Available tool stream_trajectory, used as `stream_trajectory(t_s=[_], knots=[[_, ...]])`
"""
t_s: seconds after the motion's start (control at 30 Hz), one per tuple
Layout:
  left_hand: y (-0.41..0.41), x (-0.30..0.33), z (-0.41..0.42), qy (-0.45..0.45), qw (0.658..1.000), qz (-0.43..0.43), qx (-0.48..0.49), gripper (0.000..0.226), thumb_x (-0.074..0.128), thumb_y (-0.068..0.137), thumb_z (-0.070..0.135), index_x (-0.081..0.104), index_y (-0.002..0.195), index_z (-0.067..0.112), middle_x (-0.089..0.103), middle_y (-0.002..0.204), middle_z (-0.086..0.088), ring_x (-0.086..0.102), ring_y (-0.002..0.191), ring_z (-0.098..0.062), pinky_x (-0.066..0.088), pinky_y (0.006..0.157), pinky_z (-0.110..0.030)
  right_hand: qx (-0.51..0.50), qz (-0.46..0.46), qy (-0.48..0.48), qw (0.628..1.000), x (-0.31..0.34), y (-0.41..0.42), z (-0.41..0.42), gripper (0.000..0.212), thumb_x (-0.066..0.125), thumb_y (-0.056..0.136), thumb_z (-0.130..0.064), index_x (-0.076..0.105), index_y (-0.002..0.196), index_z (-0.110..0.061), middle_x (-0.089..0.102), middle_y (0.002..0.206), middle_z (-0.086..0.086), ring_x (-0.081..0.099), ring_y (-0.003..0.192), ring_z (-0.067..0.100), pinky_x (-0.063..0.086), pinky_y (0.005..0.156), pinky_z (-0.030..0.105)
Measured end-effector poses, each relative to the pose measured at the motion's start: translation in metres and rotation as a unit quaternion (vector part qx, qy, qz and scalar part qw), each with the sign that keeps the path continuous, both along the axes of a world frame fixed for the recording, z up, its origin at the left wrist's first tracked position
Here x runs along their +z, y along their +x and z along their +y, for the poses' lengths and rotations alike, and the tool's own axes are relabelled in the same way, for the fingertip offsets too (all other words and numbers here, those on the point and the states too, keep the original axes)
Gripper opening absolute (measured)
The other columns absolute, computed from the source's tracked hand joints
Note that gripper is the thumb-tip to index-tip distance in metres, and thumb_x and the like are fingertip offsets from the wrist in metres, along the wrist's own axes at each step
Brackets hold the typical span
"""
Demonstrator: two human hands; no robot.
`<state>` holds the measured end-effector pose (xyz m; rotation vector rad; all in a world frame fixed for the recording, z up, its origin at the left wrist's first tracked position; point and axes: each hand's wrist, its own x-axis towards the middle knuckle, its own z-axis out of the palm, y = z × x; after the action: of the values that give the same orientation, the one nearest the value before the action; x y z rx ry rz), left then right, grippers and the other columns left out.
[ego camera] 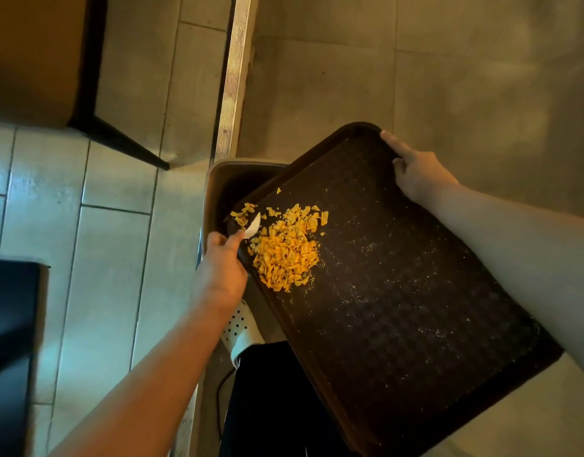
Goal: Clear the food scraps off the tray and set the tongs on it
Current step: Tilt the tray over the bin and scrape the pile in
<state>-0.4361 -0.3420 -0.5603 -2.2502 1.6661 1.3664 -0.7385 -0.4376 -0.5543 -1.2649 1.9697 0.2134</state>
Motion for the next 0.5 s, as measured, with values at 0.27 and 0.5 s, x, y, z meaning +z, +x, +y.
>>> stream_trajectory(t_s=[0.27,0.5], knots=[[0.012,0.002,-0.004,-0.013,0.998,-0.054,0.012,0.054,0.046,0.092,0.007,0.033,0.143,0.021,0.036,0.123,-0.006,0.049,0.083,-0.018,0.051,0.08,-0.035,-0.002,0.006,0.001,1.0,0.005,-0.002,0.004,0.052,0.025,0.103,-0.023,0.014,0.144,-0.053,0.051,0.11,0.009,0.057,0.072,0.02,0.044,0.069,0.033],[0.001,0.0,-0.003,0.019,0.998,-0.056,-0.014,0.051,0.047,0.093,0.009,0.037,0.141,0.02,0.041,0.11,0.0,0.054,0.085,-0.018,0.051,0.074,-0.033,0.005,0.012,-0.003,1.0,0.011,0.0,0.001,0.051,0.025,0.103,-0.023,0.016,0.144,-0.051,0.051,0.118,0.013,0.053,0.068,0.017,0.04,0.07,0.033]])
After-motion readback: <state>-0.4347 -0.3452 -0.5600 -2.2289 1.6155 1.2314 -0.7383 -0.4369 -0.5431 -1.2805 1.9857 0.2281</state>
